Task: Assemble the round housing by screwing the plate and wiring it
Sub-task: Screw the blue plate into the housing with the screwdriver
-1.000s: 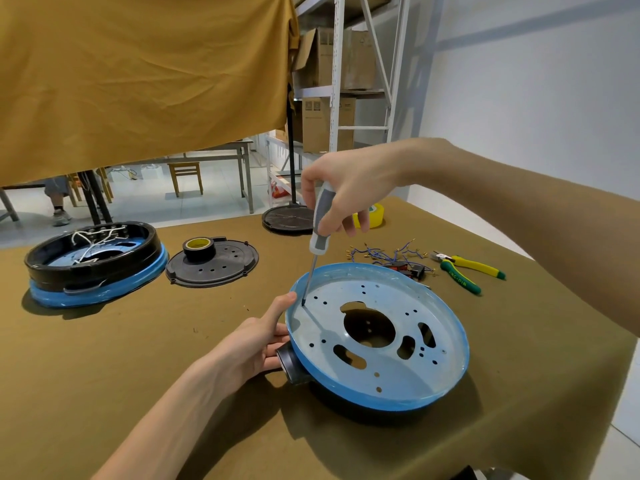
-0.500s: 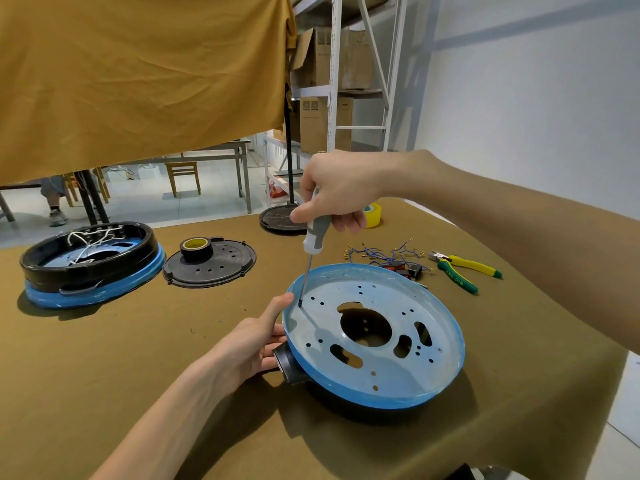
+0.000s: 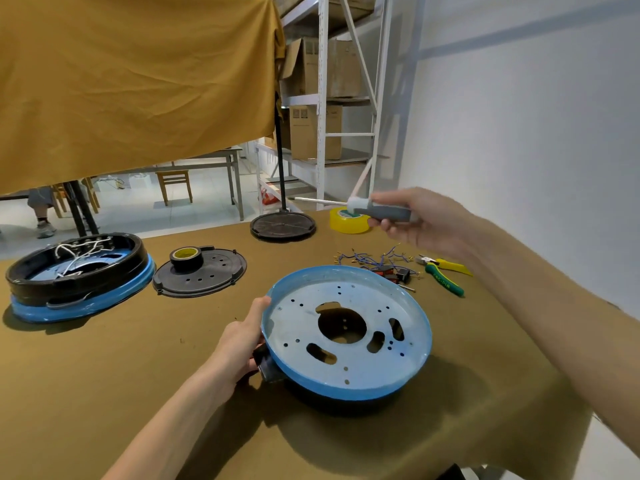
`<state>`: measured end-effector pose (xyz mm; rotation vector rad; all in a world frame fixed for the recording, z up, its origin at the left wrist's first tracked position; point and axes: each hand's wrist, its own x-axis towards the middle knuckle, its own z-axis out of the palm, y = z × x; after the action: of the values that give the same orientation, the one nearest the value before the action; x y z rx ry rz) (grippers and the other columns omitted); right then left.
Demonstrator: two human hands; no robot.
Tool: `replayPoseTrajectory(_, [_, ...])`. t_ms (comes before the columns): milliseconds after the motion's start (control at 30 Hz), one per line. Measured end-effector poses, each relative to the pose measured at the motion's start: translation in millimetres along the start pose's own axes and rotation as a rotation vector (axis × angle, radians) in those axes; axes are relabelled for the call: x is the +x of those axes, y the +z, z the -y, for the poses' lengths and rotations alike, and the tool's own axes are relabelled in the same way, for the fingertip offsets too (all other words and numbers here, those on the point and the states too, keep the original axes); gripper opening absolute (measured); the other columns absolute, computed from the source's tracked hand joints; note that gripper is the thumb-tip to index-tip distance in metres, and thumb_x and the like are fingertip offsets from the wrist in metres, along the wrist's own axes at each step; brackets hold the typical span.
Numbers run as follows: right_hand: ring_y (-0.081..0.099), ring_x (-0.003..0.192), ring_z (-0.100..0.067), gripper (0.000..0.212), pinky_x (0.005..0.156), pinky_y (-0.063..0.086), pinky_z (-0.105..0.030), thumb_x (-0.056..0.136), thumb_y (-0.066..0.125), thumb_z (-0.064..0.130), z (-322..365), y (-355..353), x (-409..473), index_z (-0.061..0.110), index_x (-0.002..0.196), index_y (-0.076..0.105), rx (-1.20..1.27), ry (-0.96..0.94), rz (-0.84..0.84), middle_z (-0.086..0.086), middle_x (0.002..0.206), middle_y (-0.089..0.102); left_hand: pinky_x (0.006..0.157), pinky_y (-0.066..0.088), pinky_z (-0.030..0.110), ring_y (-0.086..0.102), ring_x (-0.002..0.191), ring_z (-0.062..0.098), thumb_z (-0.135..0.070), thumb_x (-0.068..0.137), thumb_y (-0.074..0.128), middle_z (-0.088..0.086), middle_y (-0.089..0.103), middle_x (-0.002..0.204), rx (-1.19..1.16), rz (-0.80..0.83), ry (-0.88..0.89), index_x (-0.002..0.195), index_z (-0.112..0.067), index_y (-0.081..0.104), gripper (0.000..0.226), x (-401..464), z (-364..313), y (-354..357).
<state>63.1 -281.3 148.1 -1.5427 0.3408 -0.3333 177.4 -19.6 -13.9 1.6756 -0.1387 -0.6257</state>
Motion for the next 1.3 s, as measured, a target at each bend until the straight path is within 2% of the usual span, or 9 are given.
replayPoseTrajectory(100, [0.062,0.065,-0.016,0.042,0.057,0.059,-0.024,0.081,0.068,0.005,-49.1,-27.7,-15.1,-0.007,0.12,0.059,0.584,0.2,0.069,-0.017,0.09,0.064,0.077,0.054,0.038,0.064,0.103,0.029,-0.07,0.095,0.043,0.014,0.07,0.11,0.051,-0.114,0.048,0.115,-0.009,0.066,0.068,6.1,-2.0,-2.7])
replayPoseTrajectory(167, [0.056,0.06,-0.016,0.03,0.053,0.054,-0.028,0.084,0.061,0.008,-73.5,-39.5,-19.6,-0.001,0.112,0.057,0.59,0.212,0.067,-0.01,0.082,0.059,0.063,0.046,0.031,0.06,0.079,0.024,-0.068,0.099,0.036,0.014,0.07,0.101,0.168,-0.219,0.106,0.099,-0.01,0.066,0.065,10.6,0.1,-6.8])
replayPoseTrajectory(300, [0.049,0.05,-0.019,0.005,0.052,0.04,-0.031,0.094,0.052,0.008,-118.5,-47.2,-7.1,0.008,0.089,0.052,-0.085,0.081,-0.298,-0.01,0.073,0.049,0.059,0.039,0.032,0.05,0.061,0.024,-0.066,0.102,0.026,0.017,0.067,0.081,0.38,-0.351,0.181,0.083,-0.006,0.065,0.074,16.2,5.1,-10.1])
replayPoseTrajectory(400, [0.061,0.077,-0.026,0.008,0.069,0.046,-0.037,0.099,0.057,0.02,-155.6,-54.6,1.1,0.013,0.103,0.056,-0.761,0.019,-0.458,-0.007,0.09,0.063,0.063,0.048,0.035,0.061,0.067,0.025,-0.062,0.104,0.025,0.01,0.067,0.071,0.517,-0.366,0.246,0.079,-0.007,0.065,0.072,15.9,8.8,-9.2])
replayPoseTrajectory(567, [0.064,0.089,-0.023,0.019,0.068,0.05,-0.034,0.092,0.065,0.038,-173.7,-47.5,7.9,0.026,0.107,0.066,-1.203,-0.013,-0.407,0.0,0.103,0.069,0.093,0.053,0.049,0.06,0.103,0.025,-0.051,0.106,0.036,0.011,0.059,0.117,0.529,-0.392,0.411,0.117,-0.012,0.063,0.048,15.2,15.0,-8.3])
replayPoseTrajectory(767, [0.056,0.061,-0.016,0.039,0.059,0.042,-0.034,0.1,0.057,0.045,-166.3,-52.6,28.4,0.018,0.075,0.068,-0.928,-0.044,-0.336,0.007,0.064,0.062,0.093,0.042,0.035,0.045,0.115,0.012,-0.032,0.105,0.048,-0.003,0.039,0.125,0.488,-0.479,0.758,0.132,-0.018,0.055,0.031,9.5,18.5,-1.7])
replayPoseTrajectory(867, [0.06,0.071,-0.01,0.014,0.062,0.045,-0.029,0.098,0.062,0.019,-160.3,-66.1,43.7,0.019,0.096,0.076,-0.994,-0.099,-0.306,0.008,0.08,0.065,0.096,0.045,0.037,0.045,0.117,0.012,-0.029,0.106,0.044,-0.001,0.043,0.122,0.497,-0.451,0.789,0.124,-0.017,0.062,0.028,13.2,21.1,-3.0])
replayPoseTrajectory(1067, [0.055,0.064,0.0,0.007,0.053,0.033,-0.013,0.09,0.077,0.025,-152.5,-70.2,64.5,0.024,0.096,0.081,-1.114,-0.137,-0.216,0.021,0.066,0.057,0.1,0.038,0.031,0.045,0.121,0.004,-0.044,0.105,0.041,-0.008,0.053,0.122,0.632,-0.363,1.003,0.109,-0.024,0.069,0.035,10.5,22.4,-8.7])
replayPoseTrajectory(1300, [0.068,0.085,-0.019,0.014,0.08,0.06,-0.04,0.094,0.071,0.022,-148.8,-56.5,78.1,0.016,0.101,0.081,-1.236,-0.074,-0.205,-0.004,0.096,0.077,0.115,0.02,0.034,0.047,0.127,0.001,-0.077,0.088,0.052,-0.028,0.058,0.119,0.877,-0.114,1.137,0.112,-0.042,0.068,0.045,3.8,22.3,-11.5])
